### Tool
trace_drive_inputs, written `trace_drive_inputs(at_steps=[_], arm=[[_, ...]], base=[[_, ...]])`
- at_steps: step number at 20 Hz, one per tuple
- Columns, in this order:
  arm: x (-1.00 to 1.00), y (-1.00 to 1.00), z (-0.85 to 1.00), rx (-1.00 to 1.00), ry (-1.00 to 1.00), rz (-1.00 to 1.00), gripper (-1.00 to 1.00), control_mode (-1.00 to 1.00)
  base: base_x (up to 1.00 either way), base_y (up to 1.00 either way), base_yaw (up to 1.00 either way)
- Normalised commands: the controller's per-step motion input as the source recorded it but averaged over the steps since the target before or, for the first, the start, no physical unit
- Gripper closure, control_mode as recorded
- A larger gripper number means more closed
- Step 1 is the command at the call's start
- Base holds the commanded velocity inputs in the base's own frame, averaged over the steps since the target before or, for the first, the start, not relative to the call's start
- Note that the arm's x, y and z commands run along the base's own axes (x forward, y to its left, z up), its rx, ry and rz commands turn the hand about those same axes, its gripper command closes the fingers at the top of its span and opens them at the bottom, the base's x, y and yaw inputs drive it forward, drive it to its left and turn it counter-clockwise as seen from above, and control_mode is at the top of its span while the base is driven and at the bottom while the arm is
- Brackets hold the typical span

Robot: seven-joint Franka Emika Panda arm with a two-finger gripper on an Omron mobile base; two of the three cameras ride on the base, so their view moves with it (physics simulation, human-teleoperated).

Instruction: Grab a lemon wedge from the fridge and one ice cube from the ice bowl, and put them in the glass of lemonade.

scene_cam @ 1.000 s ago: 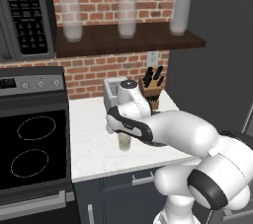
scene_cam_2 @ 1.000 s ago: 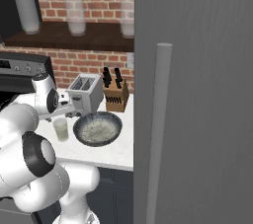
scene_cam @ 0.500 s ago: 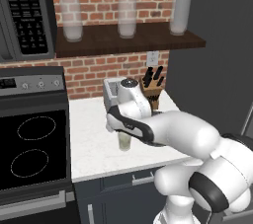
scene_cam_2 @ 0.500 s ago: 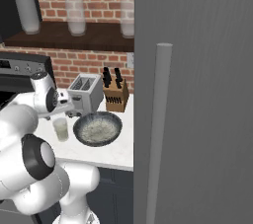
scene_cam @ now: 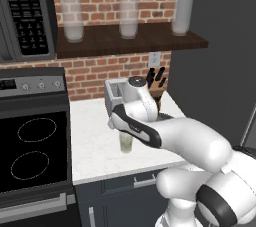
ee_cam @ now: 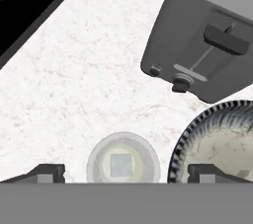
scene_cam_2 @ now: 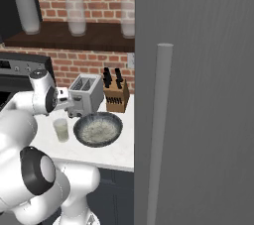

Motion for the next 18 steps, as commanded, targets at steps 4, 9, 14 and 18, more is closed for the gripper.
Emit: trace_drive_inputs(at_steps=[4,9,14,18], arm=[[-0.03,-0.3,0.07,0.07,-0.03,0.0,-1.0,-1.0],[-0.05,-0.54,0.05,0.06,-0.02,-0.04,-1.0,-1.0],[-0.29,-0.74,0.26,0.0,0.03,-0.1,-1.0,-1.0],[-0.1,-0.67,0.51,0.0,0.22,-0.12,-1.0,-1.0]], base=[[0.0,0.0,0.0],[0.0,0.0,0.0],[0.0,0.0,0.0],[0.0,0.0,0.0]])
